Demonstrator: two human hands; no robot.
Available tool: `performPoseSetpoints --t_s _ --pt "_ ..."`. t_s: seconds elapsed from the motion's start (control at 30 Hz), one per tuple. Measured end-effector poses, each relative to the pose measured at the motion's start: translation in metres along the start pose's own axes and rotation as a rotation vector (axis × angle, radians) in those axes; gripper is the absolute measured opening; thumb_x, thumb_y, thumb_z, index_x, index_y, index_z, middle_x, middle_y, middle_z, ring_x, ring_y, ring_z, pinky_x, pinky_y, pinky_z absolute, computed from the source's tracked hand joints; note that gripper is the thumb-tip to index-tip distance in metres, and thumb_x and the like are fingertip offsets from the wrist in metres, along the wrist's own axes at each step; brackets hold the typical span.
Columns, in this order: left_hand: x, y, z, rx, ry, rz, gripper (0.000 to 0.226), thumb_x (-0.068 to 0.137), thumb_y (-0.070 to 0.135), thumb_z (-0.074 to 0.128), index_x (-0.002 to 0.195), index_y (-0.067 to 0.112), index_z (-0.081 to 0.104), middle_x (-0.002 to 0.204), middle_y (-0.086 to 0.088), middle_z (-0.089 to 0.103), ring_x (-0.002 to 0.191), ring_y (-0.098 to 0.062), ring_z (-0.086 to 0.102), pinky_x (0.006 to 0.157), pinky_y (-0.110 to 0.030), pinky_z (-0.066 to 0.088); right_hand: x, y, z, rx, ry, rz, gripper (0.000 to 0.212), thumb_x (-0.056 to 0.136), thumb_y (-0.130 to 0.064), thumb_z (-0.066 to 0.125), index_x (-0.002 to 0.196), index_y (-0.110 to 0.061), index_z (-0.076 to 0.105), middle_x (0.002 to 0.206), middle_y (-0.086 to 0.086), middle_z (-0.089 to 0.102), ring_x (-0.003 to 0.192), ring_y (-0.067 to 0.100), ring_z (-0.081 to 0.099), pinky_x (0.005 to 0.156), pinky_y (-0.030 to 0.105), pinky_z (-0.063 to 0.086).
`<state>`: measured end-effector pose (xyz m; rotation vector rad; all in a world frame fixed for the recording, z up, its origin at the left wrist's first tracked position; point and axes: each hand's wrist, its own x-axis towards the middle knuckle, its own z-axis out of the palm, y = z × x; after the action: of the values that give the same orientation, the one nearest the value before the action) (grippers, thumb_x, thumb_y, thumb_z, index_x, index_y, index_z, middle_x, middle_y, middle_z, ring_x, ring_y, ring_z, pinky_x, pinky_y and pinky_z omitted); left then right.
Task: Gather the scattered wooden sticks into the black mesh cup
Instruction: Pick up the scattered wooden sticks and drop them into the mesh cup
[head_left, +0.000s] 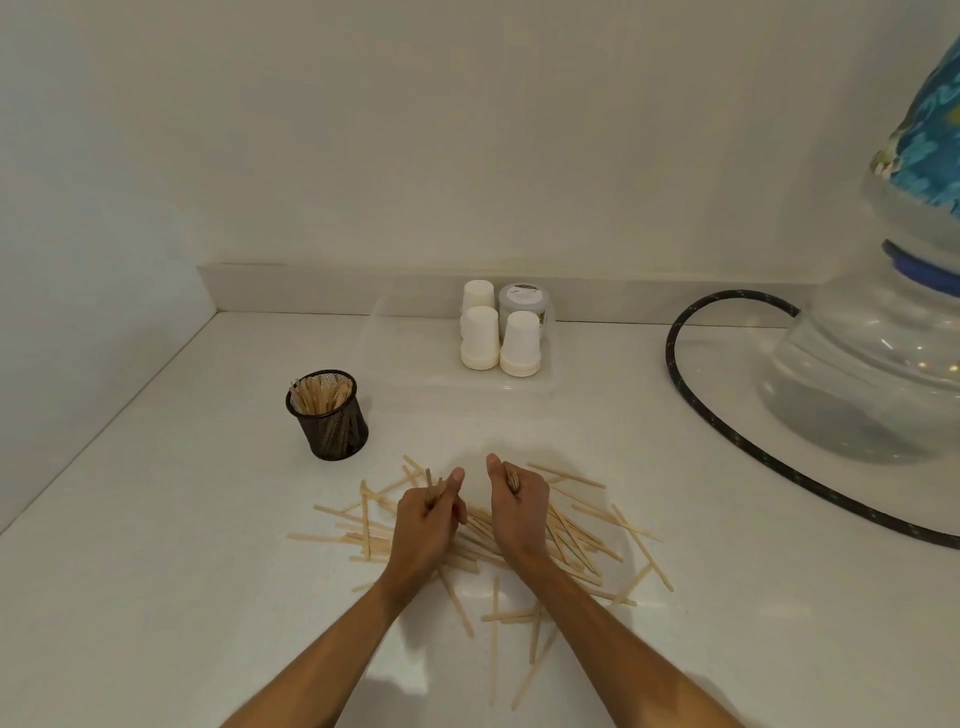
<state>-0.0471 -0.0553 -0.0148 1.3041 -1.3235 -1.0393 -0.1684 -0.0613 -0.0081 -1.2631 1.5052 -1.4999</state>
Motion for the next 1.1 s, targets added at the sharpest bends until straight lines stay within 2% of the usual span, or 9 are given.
performPoseSetpoints --t_s 0.13,0.27,0.33,0.4,0.57,0.7,0.87,1.0,1.1 --pt "-0.005 -0.009 -0.007 0.029 0.048 0.014 0.056 0.098 0.047 0.047 0.056 0.016 0.067 0.045 -0.014 0.047 0.044 -0.017 0.047 0.05 -0.017 0.04 0.0 0.0 0.0 -0.01 -0.008 -0.005 0.058 0.1 -0.027 0.053 0.049 -0.026 0.025 0.045 -0.01 0.022 0.045 0.007 0.02 0.046 0.019 0.021" --pt "-0.006 -0.005 -0.011 -0.065 0.076 -0.02 0.053 0.091 0.046 0.061 0.055 0.006 0.063 0.047 -0.005 0.047 0.046 -0.012 0.042 0.051 -0.015 0.04 0.0 0.001 0.0 -0.002 -0.012 -0.02 0.057 0.1 -0.028 0.052 0.051 -0.025 0.024 0.046 -0.009 0.022 0.046 0.008 0.019 0.046 0.021 0.021" --pt "-0.005 -0.004 -0.011 -0.106 0.11 0.007 0.058 0.088 0.042 0.065 0.055 -0.005 0.056 0.046 0.001 0.052 0.044 -0.007 0.045 0.06 -0.013 0.046 0.0 0.001 0.001 0.0 -0.012 -0.023 0.056 0.1 -0.027 0.053 0.052 -0.024 0.024 0.046 -0.009 0.021 0.046 0.007 0.019 0.046 0.019 0.021" --pt "-0.005 -0.002 -0.011 -0.1 0.114 0.039 0.058 0.089 0.04 0.066 0.051 -0.003 0.054 0.044 0.001 0.05 0.042 -0.007 0.042 0.07 -0.011 0.047 -0.001 0.002 0.001 -0.002 -0.016 -0.027 0.057 0.1 -0.025 0.054 0.051 -0.024 0.024 0.045 -0.009 0.021 0.045 0.007 0.019 0.046 0.017 0.021" --pt "-0.012 0.0 -0.012 -0.082 0.112 -0.018 0.062 0.093 0.054 0.053 0.049 0.01 0.057 0.042 -0.004 0.033 0.041 -0.012 0.031 0.045 -0.019 0.033 -0.002 -0.002 0.002 -0.013 -0.005 -0.021 0.057 0.1 -0.027 0.053 0.052 -0.024 0.023 0.048 -0.008 0.02 0.047 0.009 0.018 0.047 0.022 0.02" --pt "-0.009 0.006 -0.011 -0.089 0.123 0.043 0.064 0.097 0.055 0.045 0.053 0.011 0.058 0.043 -0.001 0.032 0.043 -0.012 0.031 0.047 -0.019 0.032 -0.003 -0.012 0.001 0.029 0.018 -0.073 0.055 0.1 -0.034 0.048 0.052 -0.019 0.025 0.048 -0.002 0.024 0.046 0.012 0.021 0.046 0.025 0.021" --pt "-0.006 0.003 -0.005 -0.06 0.114 0.015 0.06 0.082 0.052 0.066 0.05 0.003 0.05 0.052 -0.025 0.041 0.048 -0.02 0.036 0.051 -0.022 0.038 -0.005 -0.009 0.002 0.011 -0.017 -0.021 0.057 0.094 -0.021 0.062 0.052 -0.023 0.023 0.048 -0.007 0.021 0.048 0.01 0.021 0.051 0.025 0.026" --pt "-0.002 0.003 -0.002 -0.023 0.135 -0.006 0.063 0.096 0.054 0.045 0.051 0.011 0.058 0.039 0.002 0.037 0.039 -0.008 0.036 0.046 -0.015 0.034 0.001 -0.011 0.004 -0.014 -0.071 0.032 0.061 0.099 -0.035 0.055 0.047 -0.025 0.024 0.043 -0.01 0.022 0.045 0.008 0.02 0.047 0.023 0.023" --pt "0.006 0.013 -0.006 -0.085 0.11 -0.012 0.067 0.099 0.055 0.033 0.058 0.011 0.061 0.042 -0.001 0.036 0.04 -0.01 0.037 0.043 -0.019 0.032 0.009 -0.02 0.009 0.055 -0.057 0.044 0.06 0.1 -0.049 0.04 0.048 -0.022 0.029 0.043 -0.006 0.027 0.042 0.014 0.025 0.045 0.028 0.025"
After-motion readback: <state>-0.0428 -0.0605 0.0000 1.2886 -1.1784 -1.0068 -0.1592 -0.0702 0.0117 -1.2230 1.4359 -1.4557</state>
